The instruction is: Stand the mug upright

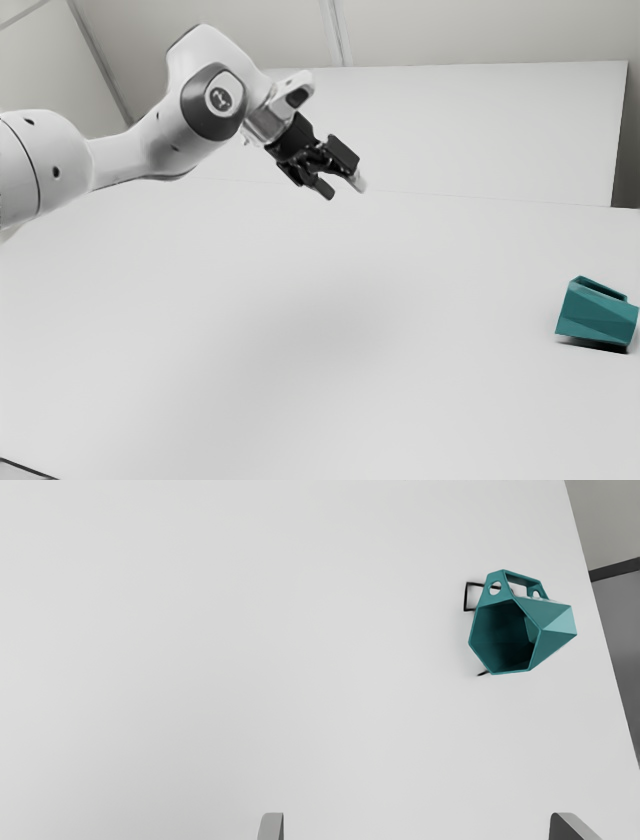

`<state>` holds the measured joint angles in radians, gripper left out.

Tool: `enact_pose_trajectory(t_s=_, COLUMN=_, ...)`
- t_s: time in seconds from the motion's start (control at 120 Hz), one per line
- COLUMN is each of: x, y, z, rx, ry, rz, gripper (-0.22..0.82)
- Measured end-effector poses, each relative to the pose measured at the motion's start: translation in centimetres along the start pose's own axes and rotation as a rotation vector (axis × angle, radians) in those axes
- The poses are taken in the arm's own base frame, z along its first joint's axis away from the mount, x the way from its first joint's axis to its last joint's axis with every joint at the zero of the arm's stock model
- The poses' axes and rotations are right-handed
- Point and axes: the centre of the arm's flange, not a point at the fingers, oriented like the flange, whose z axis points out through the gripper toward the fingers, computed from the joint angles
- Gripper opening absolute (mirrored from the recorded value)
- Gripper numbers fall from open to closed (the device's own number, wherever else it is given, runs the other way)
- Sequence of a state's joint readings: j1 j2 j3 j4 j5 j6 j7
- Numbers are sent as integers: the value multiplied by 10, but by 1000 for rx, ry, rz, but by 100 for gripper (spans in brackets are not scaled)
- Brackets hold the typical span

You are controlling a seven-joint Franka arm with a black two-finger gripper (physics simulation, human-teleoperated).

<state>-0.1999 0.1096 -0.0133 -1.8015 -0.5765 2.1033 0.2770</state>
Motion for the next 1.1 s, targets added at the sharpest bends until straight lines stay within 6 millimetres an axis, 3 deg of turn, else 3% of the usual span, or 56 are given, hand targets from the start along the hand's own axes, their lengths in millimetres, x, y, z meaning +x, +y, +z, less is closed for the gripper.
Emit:
enact_pose_trajectory(t_s=0.442, x=-8, y=-2, z=82, rx=-263, ry=83, rz=-82, gripper=58)
enact_pose_trajectory(t_s=0.85, x=-20, y=18, z=160, rx=-395, ry=79, rz=-19, gripper=57)
enact_pose_trajectory(t_s=1.1, x=-22, y=38, z=197, rx=-440, ry=74, rz=53, gripper=57)
